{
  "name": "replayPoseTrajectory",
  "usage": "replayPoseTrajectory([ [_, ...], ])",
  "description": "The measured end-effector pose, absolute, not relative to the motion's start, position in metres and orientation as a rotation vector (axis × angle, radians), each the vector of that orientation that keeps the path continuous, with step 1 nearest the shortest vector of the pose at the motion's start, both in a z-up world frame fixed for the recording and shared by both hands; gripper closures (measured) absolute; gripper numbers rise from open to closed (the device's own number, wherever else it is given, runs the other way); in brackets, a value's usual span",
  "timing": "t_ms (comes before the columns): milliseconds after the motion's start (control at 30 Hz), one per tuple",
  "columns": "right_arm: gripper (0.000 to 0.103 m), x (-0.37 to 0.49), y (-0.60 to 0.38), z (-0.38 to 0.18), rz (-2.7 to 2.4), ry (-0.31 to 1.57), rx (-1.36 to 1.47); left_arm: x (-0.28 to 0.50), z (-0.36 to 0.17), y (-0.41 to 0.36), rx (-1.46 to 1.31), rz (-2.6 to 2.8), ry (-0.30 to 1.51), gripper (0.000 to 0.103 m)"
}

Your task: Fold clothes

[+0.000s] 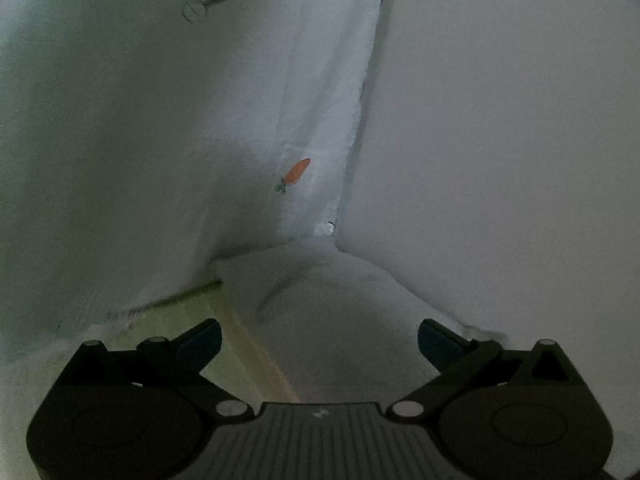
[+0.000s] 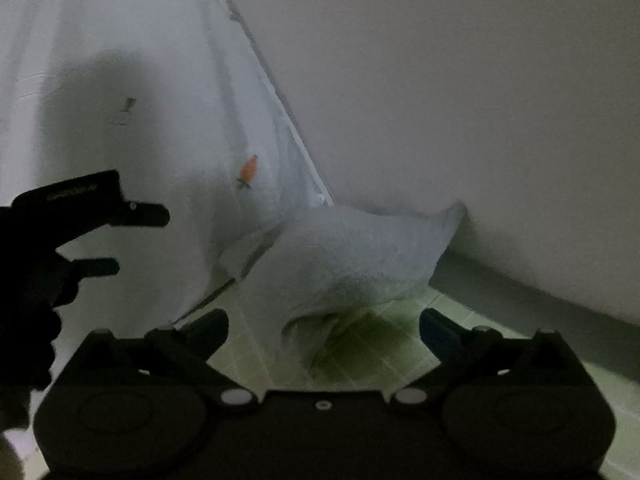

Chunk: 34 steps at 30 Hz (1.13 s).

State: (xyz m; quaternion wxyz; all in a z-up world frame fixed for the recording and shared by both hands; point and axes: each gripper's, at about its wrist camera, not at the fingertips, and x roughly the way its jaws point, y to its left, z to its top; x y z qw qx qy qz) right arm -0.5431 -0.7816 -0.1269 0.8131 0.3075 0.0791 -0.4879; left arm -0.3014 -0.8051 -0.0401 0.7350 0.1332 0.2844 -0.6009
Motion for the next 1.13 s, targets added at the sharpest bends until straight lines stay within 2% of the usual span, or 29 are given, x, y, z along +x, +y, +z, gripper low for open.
replayPoseTrajectory([
  [233,0.0,-0.562,-0.713,-0.099,-1.015,0.195,0.522,-0.34,-0.033,-0.7,0.216,-1.26,0.615,0.0],
  [633,0.0,-0.579,-0.596,-0.085,-1.044,0.374,0.412,-0.391,-0.035,-0.515,0.241,-1.156,0.609,0.0],
  [1133,0.0,-0.611,-0.517,-0.088,-1.045,0.449,0.342,-0.442,-0.043,-0.425,0.215,-1.133,0.626,0.0],
])
